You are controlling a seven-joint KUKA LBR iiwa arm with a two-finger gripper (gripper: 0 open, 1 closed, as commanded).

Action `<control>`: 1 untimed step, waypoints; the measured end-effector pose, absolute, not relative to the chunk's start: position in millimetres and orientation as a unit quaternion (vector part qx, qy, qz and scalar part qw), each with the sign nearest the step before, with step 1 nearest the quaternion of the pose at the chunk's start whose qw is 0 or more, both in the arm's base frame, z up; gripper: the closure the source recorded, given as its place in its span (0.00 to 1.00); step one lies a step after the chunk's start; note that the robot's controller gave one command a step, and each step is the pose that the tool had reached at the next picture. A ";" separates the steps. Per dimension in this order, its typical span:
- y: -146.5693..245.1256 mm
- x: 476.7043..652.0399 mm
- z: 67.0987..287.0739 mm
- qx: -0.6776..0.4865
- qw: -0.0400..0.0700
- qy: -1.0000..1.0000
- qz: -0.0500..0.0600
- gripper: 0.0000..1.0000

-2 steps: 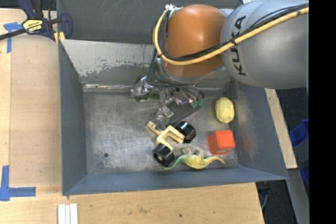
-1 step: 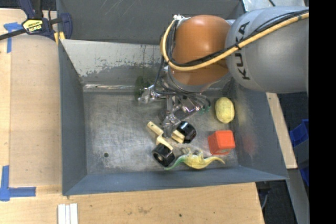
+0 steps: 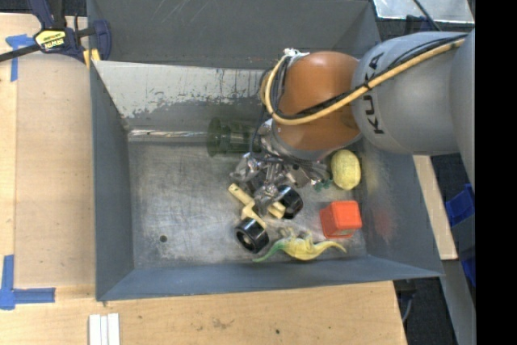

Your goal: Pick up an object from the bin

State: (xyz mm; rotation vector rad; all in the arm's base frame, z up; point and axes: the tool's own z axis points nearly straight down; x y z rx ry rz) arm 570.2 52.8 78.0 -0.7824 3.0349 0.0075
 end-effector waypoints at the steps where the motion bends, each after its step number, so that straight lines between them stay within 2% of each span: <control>1: 52.8 570.3 78.0 -0.250 0.004 0.968 0.002 1.00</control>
Offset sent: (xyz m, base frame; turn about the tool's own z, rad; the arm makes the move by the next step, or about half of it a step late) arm -0.0133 0.0029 0.1012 0.0028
